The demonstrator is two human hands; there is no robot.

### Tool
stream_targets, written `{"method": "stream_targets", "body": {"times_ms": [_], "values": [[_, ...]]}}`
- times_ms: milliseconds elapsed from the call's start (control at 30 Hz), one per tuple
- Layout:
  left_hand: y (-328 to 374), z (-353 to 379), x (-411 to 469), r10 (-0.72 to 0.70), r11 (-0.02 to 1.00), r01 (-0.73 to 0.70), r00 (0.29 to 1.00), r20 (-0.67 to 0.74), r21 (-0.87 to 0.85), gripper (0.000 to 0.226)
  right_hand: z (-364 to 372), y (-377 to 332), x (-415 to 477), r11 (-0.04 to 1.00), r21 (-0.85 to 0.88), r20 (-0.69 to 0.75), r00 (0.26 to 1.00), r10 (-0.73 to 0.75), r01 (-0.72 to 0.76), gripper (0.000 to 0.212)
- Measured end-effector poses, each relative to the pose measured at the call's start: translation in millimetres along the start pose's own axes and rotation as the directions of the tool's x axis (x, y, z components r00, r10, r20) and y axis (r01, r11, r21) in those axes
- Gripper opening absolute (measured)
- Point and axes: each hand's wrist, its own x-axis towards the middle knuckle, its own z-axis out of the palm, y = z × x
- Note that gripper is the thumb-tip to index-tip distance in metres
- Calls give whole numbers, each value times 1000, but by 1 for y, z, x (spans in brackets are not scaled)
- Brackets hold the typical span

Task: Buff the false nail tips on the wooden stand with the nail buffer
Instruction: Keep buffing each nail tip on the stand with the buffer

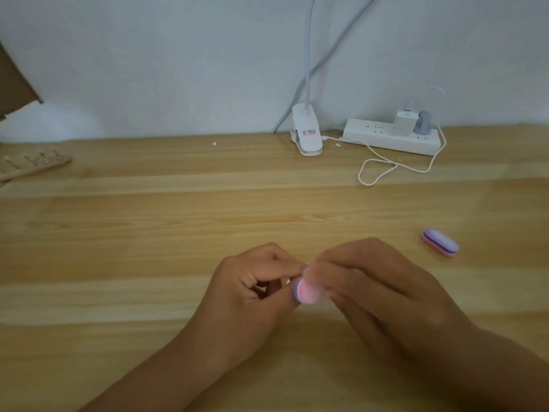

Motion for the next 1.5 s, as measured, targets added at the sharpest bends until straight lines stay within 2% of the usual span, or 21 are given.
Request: {"method": "stream_targets", "body": {"times_ms": [67, 167, 267, 400, 533, 600, 667, 767, 900, 1033, 1200, 1333, 1400, 1500], "values": [[0, 0, 1, -27, 998, 28, 999, 22, -50, 17, -3, 1, 1, 999, -36, 1, 1000, -11, 11, 26], [0, 0, 3, -69, 989, 76, 996, 60, -126, 16, -11, 8, 4, 996, -80, -34, 998, 44, -47, 21], [1, 0, 2, -113, 971, 127, 991, 76, -203, 17, -5, 0, 3, 999, -34, -39, 999, 5, -6, 23], [1, 0, 1, -138, 962, 155, 986, 92, -223, 17, -11, 5, 6, 994, -112, -48, 999, 3, -9, 20], [1, 2, 2, -169, 943, 189, 981, 95, -275, 14, -8, 0, 5, 1000, 4, -46, 999, 5, -5, 21], [1, 2, 2, -179, 938, 202, 978, 105, -282, 12, -7, 2, 4, 999, -37, -30, 999, -9, 8, 21], [1, 0, 1, -203, 921, 231, 972, 120, -313, 15, -12, 12, 4, 993, -106, -45, 998, 42, -46, 20], [1, -1, 2, -235, 896, 269, 962, 136, -354, 17, -15, 14, 6, 990, -46, -113, 985, 127, -133, 21], [2, 1, 2, -227, 900, 278, 956, 185, -335, 20, -7, -1, 5, 999, 26, -86, 996, 24, -22, 19], [2, -3, 1, -251, 883, 315, 944, 216, -347, 19, -11, 7, 5, 995, -56, -113, 991, 73, -79, 15], [0, -4, -1, -258, 861, 342, 931, 258, -377, 31, -3, -3, 1, 997, 73, -122, 992, -18, 27, 18], [1, -5, 0, -243, 870, 335, 930, 275, -362, 24, -7, 9, 2, 997, -69, -137, 990, 27, -37, 16], [0, -4, 0, -239, 872, 334, 929, 283, -359, 26, -6, 4, 1, 1000, -28, -165, 986, 3, -8, 17], [0, -2, -1, -251, 865, 347, 925, 285, -363, 31, 1, -2, -5, 998, 22, -122, 991, -58, 61, 21]]}}
